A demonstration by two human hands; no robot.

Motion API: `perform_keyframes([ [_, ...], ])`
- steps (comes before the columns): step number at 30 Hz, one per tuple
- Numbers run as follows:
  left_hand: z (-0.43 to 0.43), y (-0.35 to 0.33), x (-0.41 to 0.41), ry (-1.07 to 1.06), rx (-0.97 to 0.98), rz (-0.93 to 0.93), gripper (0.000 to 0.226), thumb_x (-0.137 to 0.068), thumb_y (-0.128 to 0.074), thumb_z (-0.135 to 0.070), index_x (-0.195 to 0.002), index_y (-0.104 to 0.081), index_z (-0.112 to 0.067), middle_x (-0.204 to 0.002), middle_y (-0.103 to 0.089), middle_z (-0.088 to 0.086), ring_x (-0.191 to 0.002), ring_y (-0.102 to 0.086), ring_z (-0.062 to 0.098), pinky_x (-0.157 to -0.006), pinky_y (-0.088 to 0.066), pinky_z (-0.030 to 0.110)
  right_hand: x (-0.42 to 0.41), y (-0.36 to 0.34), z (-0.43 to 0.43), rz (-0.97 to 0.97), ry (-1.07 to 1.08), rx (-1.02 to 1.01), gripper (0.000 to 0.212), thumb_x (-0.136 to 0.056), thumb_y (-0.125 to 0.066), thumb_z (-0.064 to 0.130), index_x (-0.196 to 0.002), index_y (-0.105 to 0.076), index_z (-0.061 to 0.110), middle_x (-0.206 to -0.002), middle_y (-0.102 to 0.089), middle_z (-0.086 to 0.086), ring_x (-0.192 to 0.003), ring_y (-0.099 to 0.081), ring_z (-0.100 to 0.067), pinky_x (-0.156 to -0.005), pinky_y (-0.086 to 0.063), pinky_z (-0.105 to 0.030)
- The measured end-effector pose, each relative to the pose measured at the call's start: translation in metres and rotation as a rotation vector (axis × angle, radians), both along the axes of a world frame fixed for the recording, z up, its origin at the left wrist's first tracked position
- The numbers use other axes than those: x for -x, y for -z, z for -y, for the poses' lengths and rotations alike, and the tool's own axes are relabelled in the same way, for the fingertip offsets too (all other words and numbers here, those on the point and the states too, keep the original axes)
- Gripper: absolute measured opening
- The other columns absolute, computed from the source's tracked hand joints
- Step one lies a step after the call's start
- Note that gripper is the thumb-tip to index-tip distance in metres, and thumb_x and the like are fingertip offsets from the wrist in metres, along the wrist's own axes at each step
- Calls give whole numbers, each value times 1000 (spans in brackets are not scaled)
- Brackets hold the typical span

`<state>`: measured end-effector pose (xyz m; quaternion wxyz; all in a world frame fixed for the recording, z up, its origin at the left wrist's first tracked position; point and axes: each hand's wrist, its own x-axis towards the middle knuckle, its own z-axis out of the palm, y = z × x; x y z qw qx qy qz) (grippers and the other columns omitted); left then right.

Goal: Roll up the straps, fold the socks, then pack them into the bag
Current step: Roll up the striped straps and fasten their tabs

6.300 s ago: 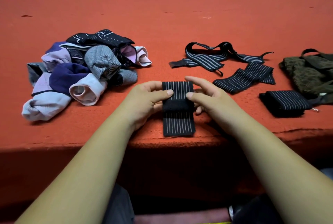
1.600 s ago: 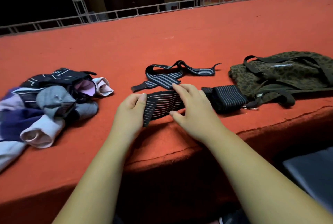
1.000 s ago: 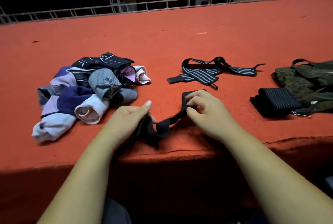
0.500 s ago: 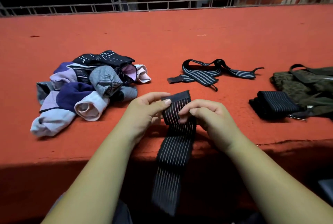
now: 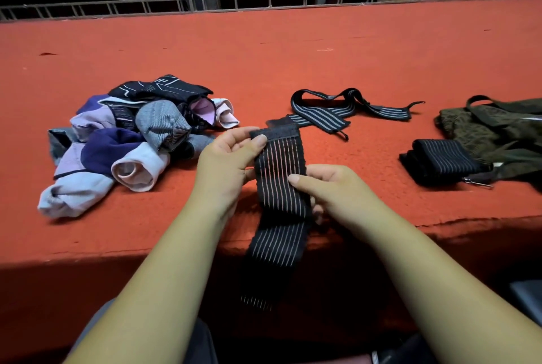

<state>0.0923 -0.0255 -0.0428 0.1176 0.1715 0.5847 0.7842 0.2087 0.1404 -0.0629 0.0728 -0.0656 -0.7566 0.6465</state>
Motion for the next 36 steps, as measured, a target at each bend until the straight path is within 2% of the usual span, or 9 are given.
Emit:
perform_keyframes([
  [4,2,3,6,-19,15,-17,18,-98,-73,-14,-115,-71,-15,-93,-76,-1,-78,-68,10,-60,-54,25,-2,-6,4,-5,-103,237,34,-104,-64,23,-105,-66,-11,-71,-55,-14,-47,-47,-17,-40,-39,-26],
  [9,4,14,9,-107,119,-76,10,-95,-77,-12,-102,-74,-19,-83,-67,-1,-75,-63,15,-54,-50,25,6,4,-2,64,-27,137,23,-107,-60,21,-98,-71,3,-77,-53,-17,-54,-47,-20,-44,-42,-30],
  [15,13,16,10,-9,225,-248,10,-93,-78,-6,-98,-74,-14,-95,-77,6,-86,-66,14,-75,-55,34,13,7,-4,106,-2,215,22,-110,-51,15,-103,-70,7,-77,-63,-9,-57,-57,-15,-43,-46,-26],
  [19,24,20,5,57,343,-353,19,-87,-81,1,-94,-77,-16,-110,-80,5,-96,-71,12,-91,-57,30,15,9,-11,118,26,302,26,-111,-48,15,-115,-71,3,-89,-70,-13,-67,-62,-18,-48,-46,-26],
  [22,27,25,0,74,377,-361,20,-84,-80,7,-95,-78,-9,-120,-76,5,-90,-69,3,-82,-55,18,13,8,-12,114,6,331,32,-112,-46,15,-124,-71,0,-94,-73,-13,-71,-64,-17,-52,-48,-25],
  [27,28,32,0,90,429,-392,23,-85,-78,9,-98,-81,-9,-130,-69,6,-97,-73,2,-84,-54,13,10,5,-9,112,-14,300,28,-110,-48,13,-114,-76,11,-97,-78,-9,-76,-69,-14,-59,-50,-24],
  [30,28,34,0,111,442,-410,26,-85,-78,10,-99,-82,-12,-131,-67,5,-104,-75,9,-92,-54,16,10,4,-9,108,-19,301,28,-109,-49,12,-119,-75,9,-107,-80,-13,-88,-74,-19,-73,-54,-32],
  [33,27,34,-1,134,413,-396,30,-84,-77,13,-97,-82,-13,-132,-66,8,-105,-74,5,-94,-53,16,9,5,-10,100,-10,317,30,-107,-50,8,-114,-79,9,-110,-79,-16,-95,-75,-24,-87,-54,-41],
  [36,23,35,-2,133,415,-382,30,-85,-77,13,-96,-83,-14,-132,-67,8,-107,-74,5,-96,-52,16,10,6,-11,93,21,355,33,-110,-47,18,-113,-79,9,-102,-78,-13,-84,-68,-22,-79,-52,-38],
])
